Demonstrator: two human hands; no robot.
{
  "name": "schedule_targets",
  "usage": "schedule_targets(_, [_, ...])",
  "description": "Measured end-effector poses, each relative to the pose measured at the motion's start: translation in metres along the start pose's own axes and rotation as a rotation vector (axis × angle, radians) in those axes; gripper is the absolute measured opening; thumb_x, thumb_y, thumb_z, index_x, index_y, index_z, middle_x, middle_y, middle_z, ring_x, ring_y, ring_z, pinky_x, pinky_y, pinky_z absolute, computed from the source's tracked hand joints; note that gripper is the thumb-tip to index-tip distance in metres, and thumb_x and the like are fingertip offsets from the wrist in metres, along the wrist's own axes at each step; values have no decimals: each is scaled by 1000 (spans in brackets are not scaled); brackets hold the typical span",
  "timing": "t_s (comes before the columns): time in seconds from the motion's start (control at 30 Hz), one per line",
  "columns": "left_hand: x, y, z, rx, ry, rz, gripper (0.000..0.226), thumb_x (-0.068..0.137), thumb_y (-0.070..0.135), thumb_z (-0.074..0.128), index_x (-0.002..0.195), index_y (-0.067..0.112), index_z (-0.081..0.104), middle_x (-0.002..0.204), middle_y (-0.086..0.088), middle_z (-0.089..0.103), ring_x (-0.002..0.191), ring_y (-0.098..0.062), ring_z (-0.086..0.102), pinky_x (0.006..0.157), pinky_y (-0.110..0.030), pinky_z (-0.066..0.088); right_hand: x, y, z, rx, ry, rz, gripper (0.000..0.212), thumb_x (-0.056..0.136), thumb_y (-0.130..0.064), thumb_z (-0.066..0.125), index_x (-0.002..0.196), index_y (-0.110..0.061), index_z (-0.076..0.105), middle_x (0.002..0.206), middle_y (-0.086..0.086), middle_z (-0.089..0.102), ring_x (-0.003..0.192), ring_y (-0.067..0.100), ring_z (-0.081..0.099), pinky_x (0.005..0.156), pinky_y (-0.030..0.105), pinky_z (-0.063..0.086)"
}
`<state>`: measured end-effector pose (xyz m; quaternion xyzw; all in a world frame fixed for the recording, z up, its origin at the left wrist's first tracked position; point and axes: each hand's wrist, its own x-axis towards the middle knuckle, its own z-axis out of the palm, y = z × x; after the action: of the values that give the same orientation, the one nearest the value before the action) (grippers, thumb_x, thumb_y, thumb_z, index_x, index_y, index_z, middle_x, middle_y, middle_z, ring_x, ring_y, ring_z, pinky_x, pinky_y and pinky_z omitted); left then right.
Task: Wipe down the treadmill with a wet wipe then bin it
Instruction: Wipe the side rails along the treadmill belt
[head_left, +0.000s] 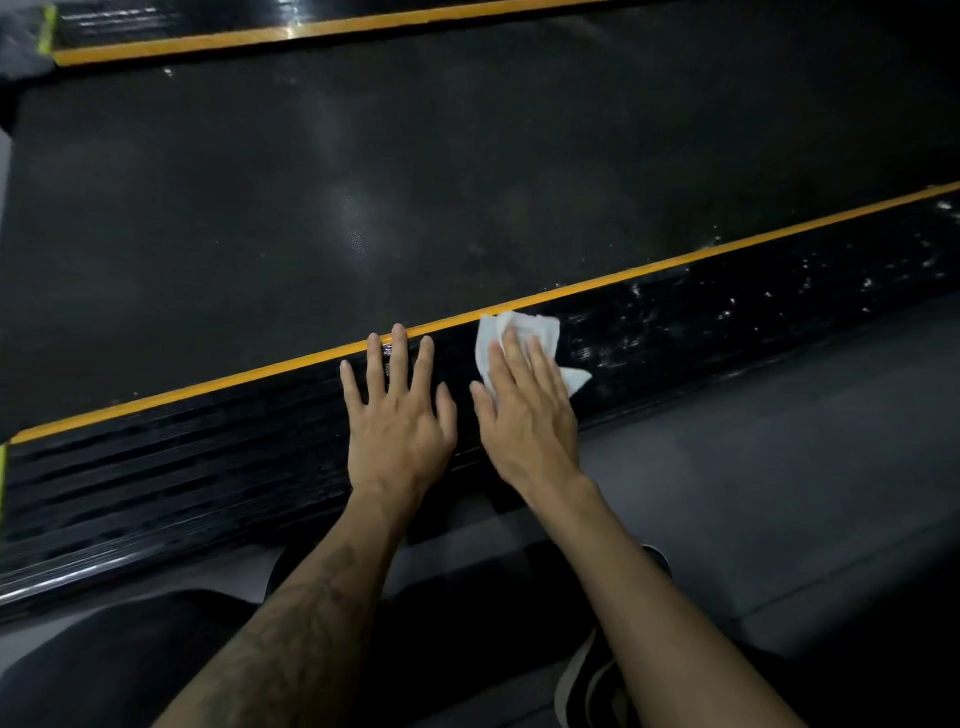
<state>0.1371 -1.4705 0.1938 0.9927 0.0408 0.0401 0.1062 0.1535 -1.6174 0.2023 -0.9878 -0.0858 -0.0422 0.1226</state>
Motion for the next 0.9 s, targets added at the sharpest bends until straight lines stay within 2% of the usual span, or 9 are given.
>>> schedule_targets(0.13, [0,0,2,9,10,3,64,103,45,23,162,22,28,171,-9,16,159,-31,6,126,-60,6,8,17,-5,-1,-27,47,70,102,-46,11,159,-12,34,168,8,25,157,24,17,129,41,13])
schedule_targets(0.2, [-1,0,2,11,8,2,64,103,45,22,162,22,28,172,-9,15,159,-30,5,126,-60,6,-2,7,-2,-2,-37,97,71,103,-46,13,158,-7,34,167,12,25,157,26,18,128,45,18])
schedule_targets(0.3, [-1,2,1,8,7,-2,65,103,45,20,162,22,27,172,-9,14,159,-30,4,127,-59,5,-3,0,1,-5,-10,10,67,104,-46,25,152,-4,44,162,15,36,153,30,28,125,48,26])
schedule_targets(0.37, [0,1,2,14,14,2,64,103,45,22,162,21,29,171,-9,16,159,-31,6,127,-60,6,9,13,0,-27,-21,-29,68,104,-47,22,155,-8,41,165,10,33,155,27,25,126,45,22])
schedule_targets(0.43, [0,0,3,24,15,5,64,103,45,23,162,21,29,171,-10,17,159,-31,6,126,-60,6,12,21,-4,-52,-48,19,71,103,-49,13,159,-10,33,168,8,25,157,24,18,128,42,15])
schedule_targets(0.5, [-1,0,3,25,8,4,64,103,45,23,162,21,29,171,-9,16,159,-31,5,126,-60,5,6,15,-4,-48,-40,83,73,103,-50,10,159,-7,31,167,12,24,157,26,17,128,44,16])
schedule_targets(0.67, [2,3,3,12,-5,-5,66,102,46,19,163,22,27,172,-9,13,160,-30,2,127,-59,4,13,5,0,-24,-30,-43,68,104,-46,20,154,-5,43,163,12,35,153,28,29,126,43,23])
schedule_targets(0.8, [1,0,2,18,-13,-1,65,103,45,19,163,22,26,172,-8,13,160,-30,2,127,-59,3,14,19,-6,-20,-50,51,72,103,-46,9,159,-7,32,168,10,24,157,24,18,128,41,16])
schedule_targets(0.9, [0,2,1,3,-13,-3,65,103,46,18,163,23,25,172,-7,11,160,-29,0,127,-59,2,4,1,-4,-24,-40,73,70,104,-44,16,153,-3,41,163,16,33,154,31,27,126,46,23])
